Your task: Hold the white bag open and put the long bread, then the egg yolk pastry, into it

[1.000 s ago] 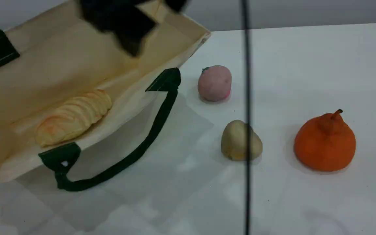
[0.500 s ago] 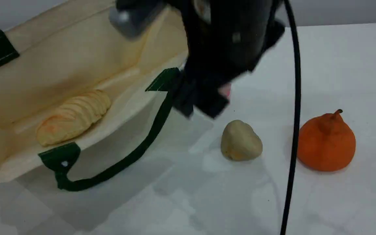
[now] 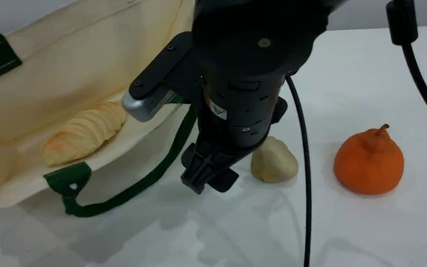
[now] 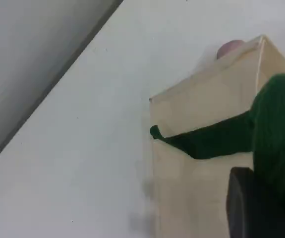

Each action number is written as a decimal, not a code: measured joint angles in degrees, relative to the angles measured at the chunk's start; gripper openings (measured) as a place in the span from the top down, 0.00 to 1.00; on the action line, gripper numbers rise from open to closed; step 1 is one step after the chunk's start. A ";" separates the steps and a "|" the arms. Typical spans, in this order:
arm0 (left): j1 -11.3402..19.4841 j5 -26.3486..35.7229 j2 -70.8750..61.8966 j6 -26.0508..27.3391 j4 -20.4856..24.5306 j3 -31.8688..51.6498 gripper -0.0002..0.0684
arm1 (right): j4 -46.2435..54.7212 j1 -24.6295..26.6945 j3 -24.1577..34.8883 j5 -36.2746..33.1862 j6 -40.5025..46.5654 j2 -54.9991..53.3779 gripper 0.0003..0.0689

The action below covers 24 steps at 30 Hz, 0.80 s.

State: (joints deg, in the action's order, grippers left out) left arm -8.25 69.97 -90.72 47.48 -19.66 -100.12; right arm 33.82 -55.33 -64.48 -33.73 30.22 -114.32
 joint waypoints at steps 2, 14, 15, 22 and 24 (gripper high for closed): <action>0.00 0.00 0.00 -0.51 0.29 0.00 0.88 | 1.88 0.00 0.00 0.33 1.29 -0.29 0.14; 0.00 0.00 0.00 -3.36 4.07 0.00 0.88 | 6.81 5.57 0.11 1.68 5.80 -5.16 0.14; 0.00 0.00 0.00 -3.36 4.12 0.00 0.88 | 6.75 6.22 0.11 1.74 5.80 -5.72 0.14; 0.00 0.00 0.00 -3.31 4.25 0.00 0.88 | 6.88 7.85 0.11 3.89 5.70 -8.57 0.17; 0.00 0.00 0.00 -3.31 4.29 0.00 0.88 | 7.41 7.90 0.05 3.89 5.65 -9.17 0.21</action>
State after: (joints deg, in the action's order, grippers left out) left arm -8.25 69.97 -90.72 44.18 -15.36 -100.12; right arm 41.23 -47.43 -64.43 -29.83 35.87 -123.49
